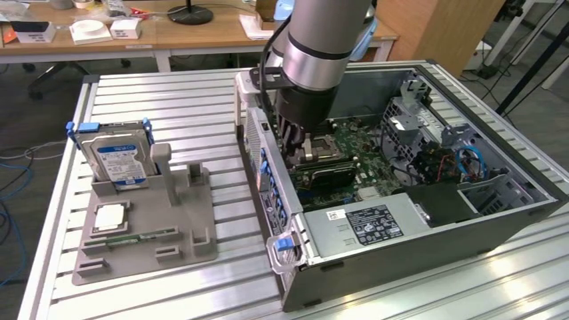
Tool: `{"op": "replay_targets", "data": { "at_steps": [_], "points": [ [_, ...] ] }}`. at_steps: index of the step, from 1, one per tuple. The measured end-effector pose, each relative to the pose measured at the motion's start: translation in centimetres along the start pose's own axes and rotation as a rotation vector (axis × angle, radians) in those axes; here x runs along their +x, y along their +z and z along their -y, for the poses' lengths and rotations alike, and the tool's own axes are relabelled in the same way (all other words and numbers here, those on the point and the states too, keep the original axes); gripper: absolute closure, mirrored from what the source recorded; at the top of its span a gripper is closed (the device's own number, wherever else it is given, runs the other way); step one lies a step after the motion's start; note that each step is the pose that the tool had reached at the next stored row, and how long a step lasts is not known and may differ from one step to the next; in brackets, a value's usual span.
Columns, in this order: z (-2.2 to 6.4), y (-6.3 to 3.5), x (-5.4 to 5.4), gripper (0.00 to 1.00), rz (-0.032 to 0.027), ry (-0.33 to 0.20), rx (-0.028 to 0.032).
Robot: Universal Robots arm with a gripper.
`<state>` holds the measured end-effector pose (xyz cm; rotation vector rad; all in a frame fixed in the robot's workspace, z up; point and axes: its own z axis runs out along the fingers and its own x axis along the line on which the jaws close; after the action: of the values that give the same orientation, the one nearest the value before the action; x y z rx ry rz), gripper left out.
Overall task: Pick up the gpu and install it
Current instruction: 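Press down on the gpu until it lock into place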
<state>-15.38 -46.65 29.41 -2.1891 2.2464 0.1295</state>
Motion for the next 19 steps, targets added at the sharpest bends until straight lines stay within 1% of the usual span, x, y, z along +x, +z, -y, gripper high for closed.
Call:
{"op": "replay_targets", "data": {
  "at_steps": [5, 10, 12, 16, 19],
  "points": [
    [0.03, 0.00, 0.0, 0.89, 0.0002, 0.000, 0.0000],
    [0.12, -0.04, 0.0, 0.89, 0.0019, 0.000, -0.0001],
    [0.12, -0.22, 0.0, 0.89, 0.0021, 0.000, -0.0003],
    [0.07, -1.07, 0.0, 0.89, 0.0038, 0.000, -0.0001],
    [0.02, -1.12, 0.0, 0.89, 0.0042, 0.000, 0.0000]
  ]
}}
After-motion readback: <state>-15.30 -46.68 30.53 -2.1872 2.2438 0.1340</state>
